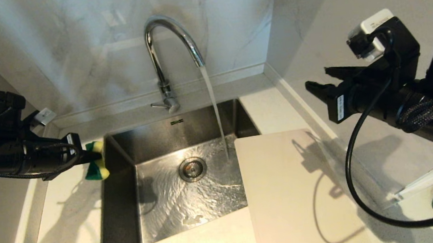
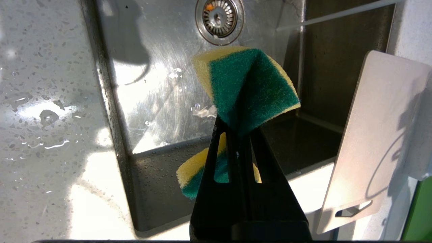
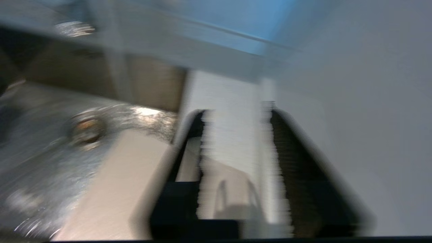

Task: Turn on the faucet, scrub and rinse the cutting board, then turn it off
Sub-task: Put down the cleaning cloth

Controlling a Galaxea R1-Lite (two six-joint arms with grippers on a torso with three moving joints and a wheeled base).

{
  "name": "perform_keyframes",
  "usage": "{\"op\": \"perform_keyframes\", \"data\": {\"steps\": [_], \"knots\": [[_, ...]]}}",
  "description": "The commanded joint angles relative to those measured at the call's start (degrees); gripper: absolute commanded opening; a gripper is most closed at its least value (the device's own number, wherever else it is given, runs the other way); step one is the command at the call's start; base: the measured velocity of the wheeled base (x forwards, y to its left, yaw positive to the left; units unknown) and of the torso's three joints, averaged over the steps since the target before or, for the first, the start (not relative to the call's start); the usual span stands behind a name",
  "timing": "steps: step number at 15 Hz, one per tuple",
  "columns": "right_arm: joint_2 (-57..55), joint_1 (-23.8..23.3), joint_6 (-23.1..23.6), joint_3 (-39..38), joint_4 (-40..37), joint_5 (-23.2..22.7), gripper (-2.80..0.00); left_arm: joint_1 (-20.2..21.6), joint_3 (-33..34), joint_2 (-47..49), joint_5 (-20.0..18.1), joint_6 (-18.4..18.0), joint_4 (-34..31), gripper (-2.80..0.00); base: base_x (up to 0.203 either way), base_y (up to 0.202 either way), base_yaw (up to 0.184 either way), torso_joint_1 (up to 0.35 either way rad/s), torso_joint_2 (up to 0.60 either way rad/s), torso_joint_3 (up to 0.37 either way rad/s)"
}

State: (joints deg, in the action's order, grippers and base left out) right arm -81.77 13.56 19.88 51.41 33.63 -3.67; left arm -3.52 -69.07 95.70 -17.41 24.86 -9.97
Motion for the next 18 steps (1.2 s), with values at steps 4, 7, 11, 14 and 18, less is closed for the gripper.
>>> {"op": "perform_keyframes", "data": {"steps": [4, 7, 11, 14, 18], "knots": [[2.1, -8.8, -9.5, 1.1, -0.1, 11.7, -2.8, -0.6, -0.3, 1.2, 0.4, 0.2, 0.1, -2.8, 0.0, 0.0, 0.0, 0.0, 0.0, 0.0], [8.4, -9.1, -12.2, -2.9, -1.2, 13.2, -2.8, -1.9, -0.4, 1.6, 3.7, 0.1, 0.4, -2.8, 0.0, 0.0, 0.0, 0.0, 0.0, 0.0], [20.4, -9.2, -12.6, -5.1, -11.4, 13.5, -2.8, -2.1, -0.4, 1.7, 4.0, 0.1, 0.2, -2.8, 0.0, 0.0, 0.0, 0.0, 0.0, 0.0], [28.2, -9.3, -12.8, -6.8, -19.9, 13.6, -2.8, -2.1, -0.3, 1.6, 4.0, 0.2, 0.1, -2.8, 0.0, 0.0, 0.0, 0.0, 0.0, 0.0], [35.9, -9.5, -12.9, -17.9, -21.6, 16.3, -2.8, -2.6, -0.2, 2.8, 3.8, 0.9, 0.3, -2.8, 0.0, 0.0, 0.0, 0.0, 0.0, 0.0]]}}
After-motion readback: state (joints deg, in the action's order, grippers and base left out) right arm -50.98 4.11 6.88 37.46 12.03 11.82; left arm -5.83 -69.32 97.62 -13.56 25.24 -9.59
